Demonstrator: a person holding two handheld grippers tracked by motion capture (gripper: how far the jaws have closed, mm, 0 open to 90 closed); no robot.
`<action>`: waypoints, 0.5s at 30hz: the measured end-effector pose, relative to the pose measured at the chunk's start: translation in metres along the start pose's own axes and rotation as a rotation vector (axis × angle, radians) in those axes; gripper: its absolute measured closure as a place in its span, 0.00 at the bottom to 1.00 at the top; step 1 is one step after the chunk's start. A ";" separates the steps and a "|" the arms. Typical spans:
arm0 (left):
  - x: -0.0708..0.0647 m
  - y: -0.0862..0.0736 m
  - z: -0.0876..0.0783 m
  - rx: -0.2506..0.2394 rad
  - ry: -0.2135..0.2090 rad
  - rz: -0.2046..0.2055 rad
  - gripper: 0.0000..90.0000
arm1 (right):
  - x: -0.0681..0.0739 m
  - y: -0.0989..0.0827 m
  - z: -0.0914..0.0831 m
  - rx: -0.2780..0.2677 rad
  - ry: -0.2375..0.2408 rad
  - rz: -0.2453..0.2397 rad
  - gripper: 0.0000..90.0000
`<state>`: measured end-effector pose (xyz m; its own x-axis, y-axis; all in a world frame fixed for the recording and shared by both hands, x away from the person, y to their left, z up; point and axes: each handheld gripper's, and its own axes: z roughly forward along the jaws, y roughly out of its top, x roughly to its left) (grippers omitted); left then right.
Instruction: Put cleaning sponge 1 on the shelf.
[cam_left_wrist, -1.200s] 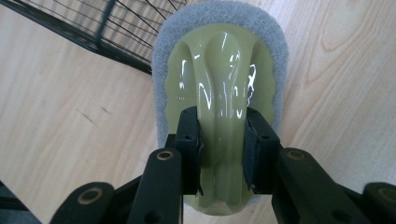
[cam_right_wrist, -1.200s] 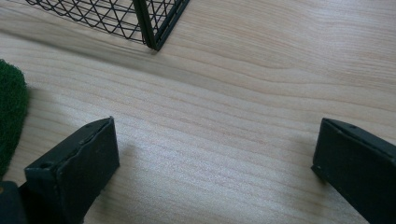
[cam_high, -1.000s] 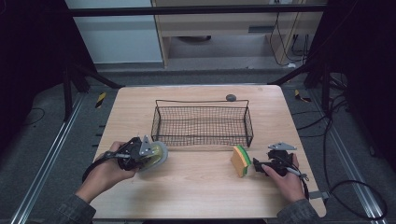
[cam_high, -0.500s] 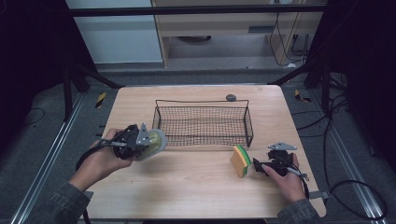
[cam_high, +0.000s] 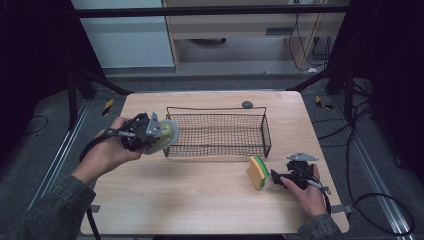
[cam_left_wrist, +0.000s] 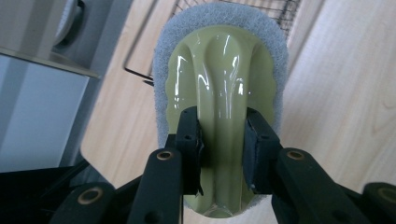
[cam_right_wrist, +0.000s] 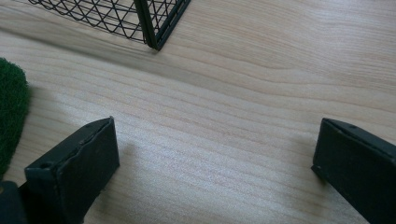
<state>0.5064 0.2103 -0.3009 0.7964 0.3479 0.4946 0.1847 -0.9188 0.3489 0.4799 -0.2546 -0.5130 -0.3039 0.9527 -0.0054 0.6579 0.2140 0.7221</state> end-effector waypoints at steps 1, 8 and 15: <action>0.004 0.001 0.000 0.000 0.008 0.002 0.79 | 0.000 0.000 0.000 0.000 -0.001 -0.002 0.01; 0.019 0.011 0.006 0.003 0.048 0.032 0.78 | 0.000 0.000 0.000 0.001 -0.003 -0.004 0.01; 0.025 0.024 0.014 0.002 0.063 0.061 0.78 | 0.000 0.000 0.000 -0.003 -0.005 -0.001 0.01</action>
<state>0.5389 0.1946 -0.2918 0.7686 0.3021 0.5639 0.1379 -0.9390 0.3150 0.4796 -0.2543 -0.5133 -0.3013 0.9535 -0.0100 0.6553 0.2146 0.7242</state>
